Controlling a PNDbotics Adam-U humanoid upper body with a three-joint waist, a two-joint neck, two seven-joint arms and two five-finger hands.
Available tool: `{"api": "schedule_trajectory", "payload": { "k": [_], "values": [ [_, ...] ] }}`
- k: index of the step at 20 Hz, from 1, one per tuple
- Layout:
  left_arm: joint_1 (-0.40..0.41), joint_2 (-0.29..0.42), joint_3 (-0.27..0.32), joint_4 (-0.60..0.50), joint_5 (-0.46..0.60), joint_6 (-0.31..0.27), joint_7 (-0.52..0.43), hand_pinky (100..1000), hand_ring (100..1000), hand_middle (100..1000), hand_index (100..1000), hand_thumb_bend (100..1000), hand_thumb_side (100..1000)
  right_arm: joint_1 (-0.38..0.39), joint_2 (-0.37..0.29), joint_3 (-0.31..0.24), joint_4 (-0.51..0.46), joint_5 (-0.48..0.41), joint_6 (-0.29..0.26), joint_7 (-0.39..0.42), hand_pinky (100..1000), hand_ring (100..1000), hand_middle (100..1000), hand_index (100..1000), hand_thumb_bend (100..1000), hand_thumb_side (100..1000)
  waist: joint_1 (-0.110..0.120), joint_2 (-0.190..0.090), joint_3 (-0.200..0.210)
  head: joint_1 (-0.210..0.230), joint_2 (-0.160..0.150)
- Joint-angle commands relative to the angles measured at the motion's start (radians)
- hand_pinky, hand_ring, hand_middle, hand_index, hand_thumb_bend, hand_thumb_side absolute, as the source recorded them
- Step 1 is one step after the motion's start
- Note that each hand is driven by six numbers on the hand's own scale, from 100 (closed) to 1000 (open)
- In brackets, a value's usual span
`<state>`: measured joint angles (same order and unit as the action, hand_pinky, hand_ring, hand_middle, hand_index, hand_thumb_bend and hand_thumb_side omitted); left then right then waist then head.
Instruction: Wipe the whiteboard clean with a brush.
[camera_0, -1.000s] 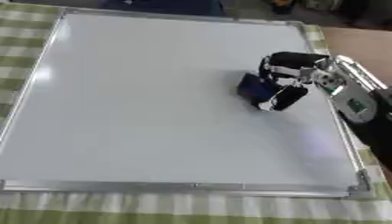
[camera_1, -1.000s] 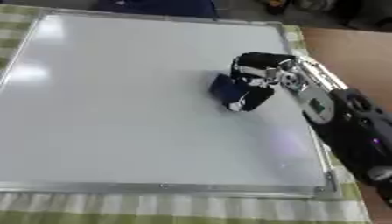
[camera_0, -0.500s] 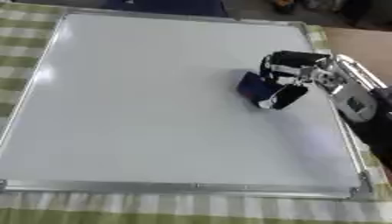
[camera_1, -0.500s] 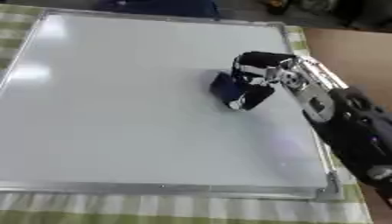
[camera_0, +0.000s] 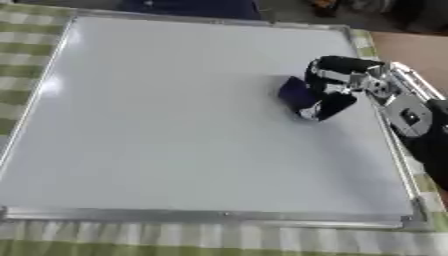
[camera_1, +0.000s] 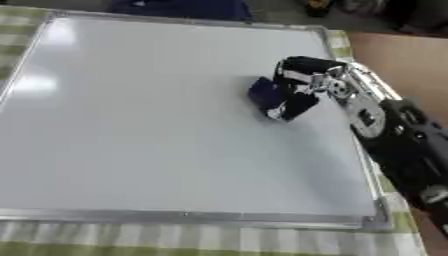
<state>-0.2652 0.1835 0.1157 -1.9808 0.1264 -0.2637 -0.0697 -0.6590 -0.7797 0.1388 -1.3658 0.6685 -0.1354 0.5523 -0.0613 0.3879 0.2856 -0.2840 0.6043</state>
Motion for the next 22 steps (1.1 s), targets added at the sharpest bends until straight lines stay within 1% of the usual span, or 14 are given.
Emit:
{"api": "schedule_trajectory", "payload": {
  "k": [1, 3, 8, 12, 13, 17, 22],
  "values": [
    [-0.006, 0.008, 0.004, -0.019, -0.004, 0.000, -0.001, 483, 489, 483, 427, 100, 1000, 0.003, -0.043, -0.017, 0.024, 0.028, 0.007, -0.023, 599, 692, 279, 342, 156, 425, 0.007, -0.016, -0.003, 0.001, -0.010],
    [-0.006, 0.008, 0.004, -0.019, -0.004, 0.000, -0.001, 483, 489, 483, 427, 100, 1000, 0.006, -0.045, -0.022, 0.032, 0.047, 0.011, -0.042, 599, 673, 277, 346, 153, 424, 0.007, -0.015, -0.004, 0.002, -0.009],
    [-0.005, 0.009, 0.004, -0.019, -0.004, 0.000, -0.002, 483, 489, 483, 427, 100, 1000, 0.006, -0.051, -0.028, 0.039, 0.078, 0.018, -0.080, 600, 670, 271, 347, 137, 418, 0.007, -0.015, -0.005, 0.004, -0.009],
    [-0.005, 0.009, 0.004, -0.019, -0.005, 0.000, -0.002, 484, 489, 484, 427, 100, 1000, 0.005, -0.057, -0.035, 0.049, 0.089, 0.029, -0.098, 601, 672, 274, 349, 122, 411, 0.006, -0.015, -0.003, 0.005, -0.013],
    [-0.005, 0.009, 0.005, -0.019, -0.005, 0.000, -0.002, 484, 490, 484, 427, 100, 1000, 0.005, -0.058, -0.038, 0.054, 0.091, 0.033, -0.102, 601, 672, 274, 350, 133, 421, 0.006, -0.015, -0.003, 0.006, -0.014],
    [-0.004, 0.009, 0.005, -0.019, -0.004, 0.000, -0.001, 484, 490, 484, 427, 100, 1000, 0.004, -0.060, -0.047, 0.077, 0.096, 0.043, -0.116, 601, 671, 275, 351, 130, 423, 0.007, -0.016, -0.003, 0.008, -0.018],
    [-0.004, 0.009, 0.004, -0.019, -0.004, 0.000, -0.001, 485, 490, 484, 427, 100, 1000, 0.000, -0.062, -0.047, 0.083, 0.100, 0.050, -0.131, 601, 670, 272, 351, 121, 426, 0.007, -0.017, -0.002, 0.009, -0.019]
  ]
}}
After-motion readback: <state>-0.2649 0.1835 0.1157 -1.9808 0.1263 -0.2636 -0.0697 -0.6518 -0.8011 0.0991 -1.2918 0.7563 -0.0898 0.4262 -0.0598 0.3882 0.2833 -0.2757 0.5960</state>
